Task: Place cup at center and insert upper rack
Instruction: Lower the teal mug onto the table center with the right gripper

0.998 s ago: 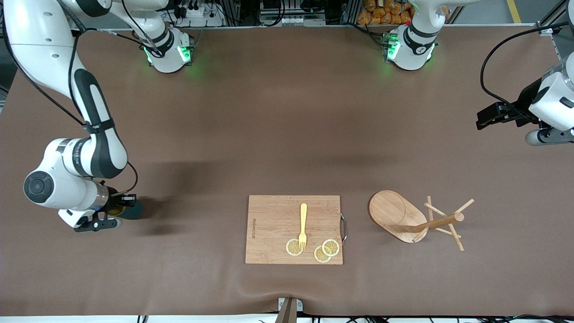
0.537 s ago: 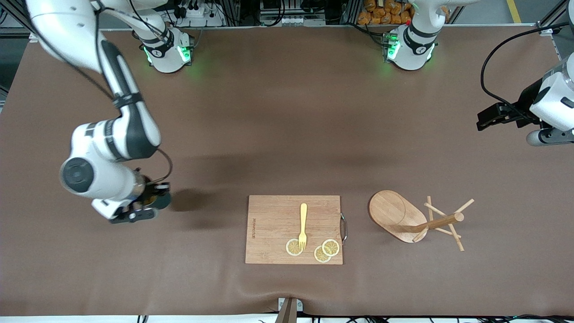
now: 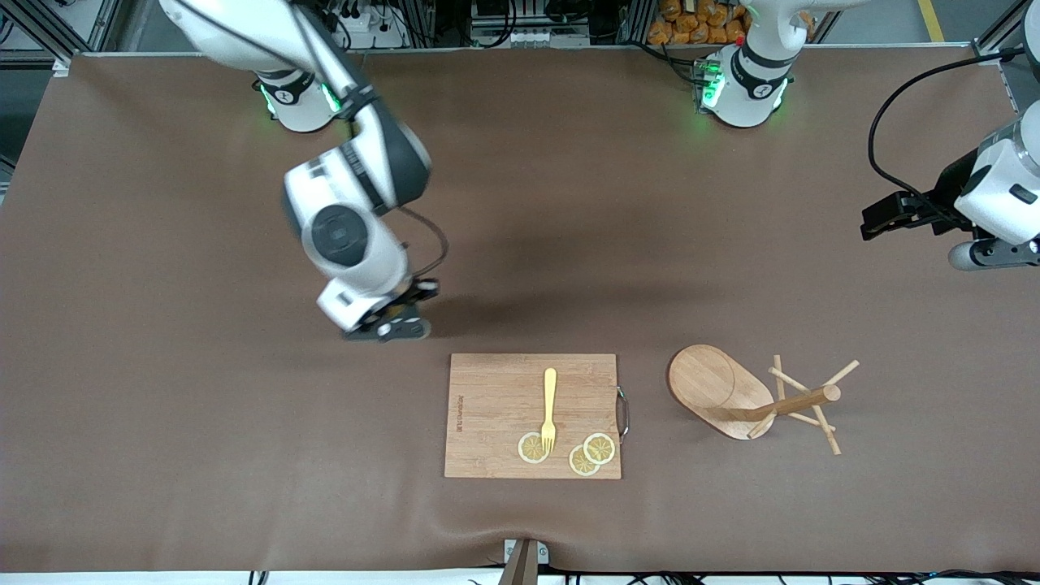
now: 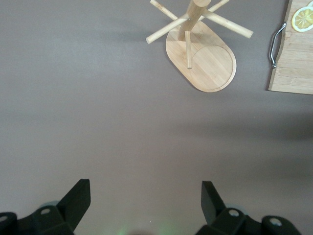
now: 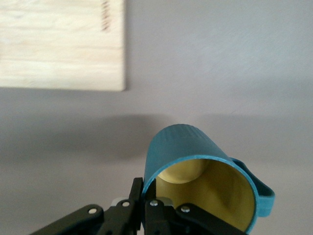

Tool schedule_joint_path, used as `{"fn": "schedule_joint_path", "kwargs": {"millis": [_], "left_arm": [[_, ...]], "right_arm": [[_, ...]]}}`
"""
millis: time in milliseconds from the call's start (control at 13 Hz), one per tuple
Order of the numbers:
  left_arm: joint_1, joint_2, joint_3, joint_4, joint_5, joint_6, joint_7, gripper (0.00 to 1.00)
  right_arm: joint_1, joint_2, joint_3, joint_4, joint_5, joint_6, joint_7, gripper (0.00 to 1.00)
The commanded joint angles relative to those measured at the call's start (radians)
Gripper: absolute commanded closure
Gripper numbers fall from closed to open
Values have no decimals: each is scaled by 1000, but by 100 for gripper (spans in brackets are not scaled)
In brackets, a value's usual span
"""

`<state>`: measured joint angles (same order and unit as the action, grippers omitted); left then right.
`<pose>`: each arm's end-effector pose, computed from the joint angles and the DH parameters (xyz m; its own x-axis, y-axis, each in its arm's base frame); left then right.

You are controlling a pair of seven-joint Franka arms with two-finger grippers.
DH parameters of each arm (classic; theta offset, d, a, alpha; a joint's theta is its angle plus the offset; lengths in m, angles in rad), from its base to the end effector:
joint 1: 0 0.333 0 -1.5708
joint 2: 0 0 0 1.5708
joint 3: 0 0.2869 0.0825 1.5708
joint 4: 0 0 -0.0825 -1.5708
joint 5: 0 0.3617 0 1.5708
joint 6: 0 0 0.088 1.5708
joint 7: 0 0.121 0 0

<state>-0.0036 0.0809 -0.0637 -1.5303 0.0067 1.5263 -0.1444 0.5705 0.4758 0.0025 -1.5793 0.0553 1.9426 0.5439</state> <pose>0.5464 -0.0347 0.5522 0.9935 0.0773 -0.0835 0.0764 -0.9970 -0.0137 0.5331 0.3491 0.3249 0.9925 0.0049 -0.1224 0.0068 -0.9999 0.0155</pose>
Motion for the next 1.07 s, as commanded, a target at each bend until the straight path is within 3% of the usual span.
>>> {"fn": "schedule_joint_path", "kwargs": {"millis": [0,537,998], "left_arm": [[8,0,-5,-7,-10,14,19,0],[-9,14,-10,-10,-13,28,17,0],[-3,23,-13,-13,-11,31,17,0]], "right_arm": [[95,10,-6,24,1,-4,178,100],[259,128,-4,53,21,163,370,100],[330,198,-4,108,41,170,436,100]]}}
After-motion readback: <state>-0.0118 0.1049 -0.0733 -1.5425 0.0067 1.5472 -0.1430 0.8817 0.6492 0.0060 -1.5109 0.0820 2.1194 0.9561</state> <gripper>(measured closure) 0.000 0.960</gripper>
